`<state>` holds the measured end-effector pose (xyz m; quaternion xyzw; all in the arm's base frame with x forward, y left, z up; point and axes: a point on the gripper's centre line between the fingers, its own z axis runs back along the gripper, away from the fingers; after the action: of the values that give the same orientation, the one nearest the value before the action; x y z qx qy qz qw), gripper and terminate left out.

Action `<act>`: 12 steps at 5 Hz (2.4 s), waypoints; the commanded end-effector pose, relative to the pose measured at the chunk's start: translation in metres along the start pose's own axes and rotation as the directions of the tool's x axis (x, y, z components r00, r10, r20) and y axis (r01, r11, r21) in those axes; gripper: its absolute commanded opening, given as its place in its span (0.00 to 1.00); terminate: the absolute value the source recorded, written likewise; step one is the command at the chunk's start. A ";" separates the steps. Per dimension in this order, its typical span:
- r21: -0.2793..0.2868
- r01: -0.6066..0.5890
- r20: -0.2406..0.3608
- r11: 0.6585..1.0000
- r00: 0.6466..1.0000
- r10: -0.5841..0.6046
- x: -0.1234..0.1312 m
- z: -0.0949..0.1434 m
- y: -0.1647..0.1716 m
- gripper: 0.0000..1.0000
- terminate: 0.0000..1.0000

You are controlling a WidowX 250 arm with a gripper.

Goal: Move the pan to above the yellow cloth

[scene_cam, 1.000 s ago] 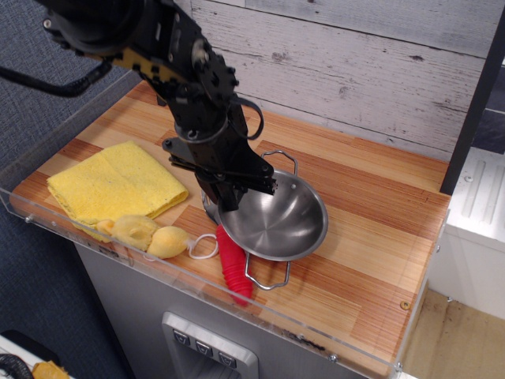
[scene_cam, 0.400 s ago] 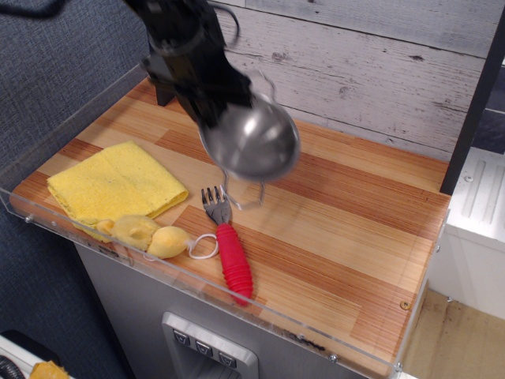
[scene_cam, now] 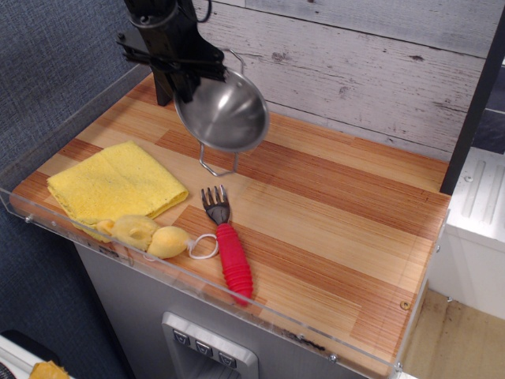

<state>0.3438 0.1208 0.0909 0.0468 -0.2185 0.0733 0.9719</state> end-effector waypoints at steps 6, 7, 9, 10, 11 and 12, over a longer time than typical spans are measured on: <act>0.002 -0.046 -0.141 0.999 0.989 0.046 -0.026 -0.045 0.036 0.00 0.00; -0.014 -0.023 -0.151 1.000 0.988 0.021 -0.031 -0.053 0.031 0.00 0.00; -0.013 0.000 -0.151 1.000 0.989 -0.002 -0.032 -0.057 0.028 0.00 0.00; -0.021 -0.006 -0.129 1.000 0.992 0.003 -0.028 -0.050 0.030 0.00 0.00; -0.027 -0.006 -0.139 1.000 0.990 0.002 -0.026 -0.046 0.030 1.00 0.00; -0.020 0.007 -0.144 1.000 0.990 -0.009 -0.027 -0.045 0.031 1.00 0.00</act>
<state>0.3332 0.1519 0.0263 0.0253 -0.1295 0.0749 0.9884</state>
